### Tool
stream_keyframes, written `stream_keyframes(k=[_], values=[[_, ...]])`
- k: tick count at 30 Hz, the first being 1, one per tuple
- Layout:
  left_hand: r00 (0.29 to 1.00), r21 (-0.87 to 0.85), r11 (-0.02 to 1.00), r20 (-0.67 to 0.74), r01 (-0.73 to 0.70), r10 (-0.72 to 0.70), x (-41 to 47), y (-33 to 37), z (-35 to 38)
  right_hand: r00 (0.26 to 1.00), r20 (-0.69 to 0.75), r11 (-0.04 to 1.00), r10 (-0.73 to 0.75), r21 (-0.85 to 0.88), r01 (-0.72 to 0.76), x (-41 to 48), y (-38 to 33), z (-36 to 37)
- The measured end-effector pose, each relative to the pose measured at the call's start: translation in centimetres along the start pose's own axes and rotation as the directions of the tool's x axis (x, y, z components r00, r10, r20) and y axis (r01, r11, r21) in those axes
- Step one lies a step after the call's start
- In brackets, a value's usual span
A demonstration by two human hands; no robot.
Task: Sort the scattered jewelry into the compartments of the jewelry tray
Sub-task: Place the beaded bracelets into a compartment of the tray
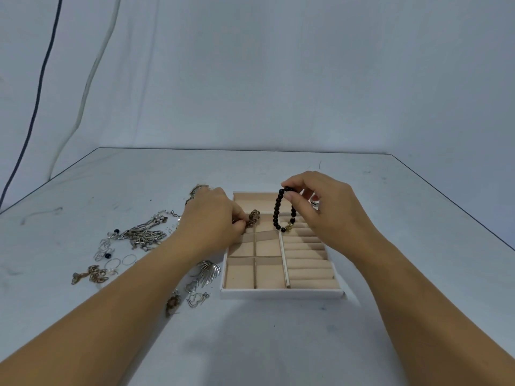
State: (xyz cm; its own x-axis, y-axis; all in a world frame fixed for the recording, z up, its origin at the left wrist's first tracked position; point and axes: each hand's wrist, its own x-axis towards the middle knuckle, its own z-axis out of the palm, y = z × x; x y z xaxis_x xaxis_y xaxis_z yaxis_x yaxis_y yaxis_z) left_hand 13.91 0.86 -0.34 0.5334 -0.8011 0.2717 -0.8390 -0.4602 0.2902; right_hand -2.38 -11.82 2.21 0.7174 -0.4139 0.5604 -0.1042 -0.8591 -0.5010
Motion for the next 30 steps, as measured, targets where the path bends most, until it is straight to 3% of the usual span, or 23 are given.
stream_keyframes(k=[9,14,21,27,30], values=[[0.996,-0.294,0.952,-0.030,-0.088,0.082,-0.6,-1.1,0.2,1.000,-0.003,1.000,-0.018,0.007,0.018,-0.2,0.1,0.1],[0.996,-0.173,0.985,-0.090,-0.015,-0.001,-1.5,-0.8,-0.6,1.000,0.004,1.000,-0.027,-0.002,0.027,-0.3,0.1,0.2],[0.998,-0.129,0.990,0.010,0.063,-0.062,-1.3,-0.9,0.2,0.999,0.004,0.999,-0.032,-0.003,0.032,-0.4,0.2,0.5],[0.988,-0.217,0.966,-0.101,-0.140,0.121,-0.8,-0.9,0.9,0.999,0.004,0.999,-0.039,0.001,0.039,-0.5,0.2,0.4],[0.971,-0.142,0.961,-0.070,-0.237,0.229,-0.5,-0.8,0.9,0.999,0.006,0.999,-0.041,-0.001,0.041,-0.6,0.2,0.5]])
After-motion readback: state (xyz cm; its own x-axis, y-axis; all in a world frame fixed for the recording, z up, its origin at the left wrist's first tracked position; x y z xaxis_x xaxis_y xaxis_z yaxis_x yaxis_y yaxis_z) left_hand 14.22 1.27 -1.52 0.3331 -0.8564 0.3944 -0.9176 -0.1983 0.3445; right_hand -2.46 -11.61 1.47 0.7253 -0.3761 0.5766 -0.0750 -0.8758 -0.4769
